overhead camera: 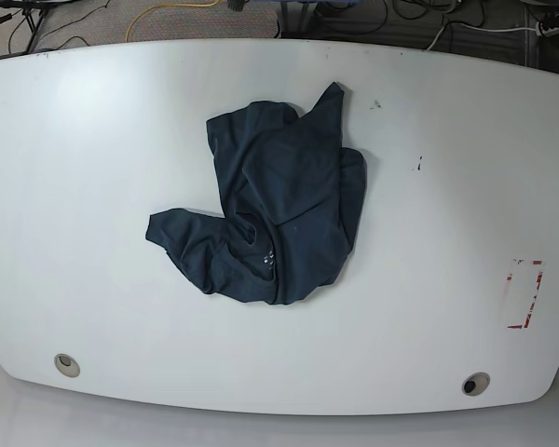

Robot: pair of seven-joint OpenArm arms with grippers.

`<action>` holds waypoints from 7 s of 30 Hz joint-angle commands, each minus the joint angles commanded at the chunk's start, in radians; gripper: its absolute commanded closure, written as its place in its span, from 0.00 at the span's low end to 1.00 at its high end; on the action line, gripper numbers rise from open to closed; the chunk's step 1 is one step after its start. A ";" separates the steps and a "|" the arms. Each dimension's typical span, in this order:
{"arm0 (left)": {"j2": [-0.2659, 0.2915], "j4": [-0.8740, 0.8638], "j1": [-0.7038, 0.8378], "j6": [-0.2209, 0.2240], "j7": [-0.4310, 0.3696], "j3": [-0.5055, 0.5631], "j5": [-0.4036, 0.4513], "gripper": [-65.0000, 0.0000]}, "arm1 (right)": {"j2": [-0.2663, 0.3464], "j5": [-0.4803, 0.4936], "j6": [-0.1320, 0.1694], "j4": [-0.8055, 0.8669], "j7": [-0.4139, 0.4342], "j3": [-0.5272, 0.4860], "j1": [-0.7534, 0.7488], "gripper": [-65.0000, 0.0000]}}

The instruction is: Layout the t-shirt on the table in an organized manner, then fold the t-shirt properly

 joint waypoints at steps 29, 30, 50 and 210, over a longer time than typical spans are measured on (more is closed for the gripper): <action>0.000 0.611 0.281 0.000 0.002 -0.189 -0.097 0.51 | 0.023 0.040 -0.006 0.575 -0.023 -0.071 -0.245 0.79; 0.000 0.618 0.276 0.000 0.002 -0.190 -0.097 0.51 | 0.023 0.040 -0.003 0.592 -0.048 -0.071 -0.229 0.78; -0.055 0.658 0.054 0.000 0.005 -0.178 -0.249 0.29 | 0.029 0.032 -0.002 0.667 -0.281 -0.077 0.098 0.78; 0.080 0.153 -0.827 0.003 0.255 0.471 -0.247 0.29 | 0.049 -0.408 0.173 0.661 -0.712 -0.634 1.634 1.00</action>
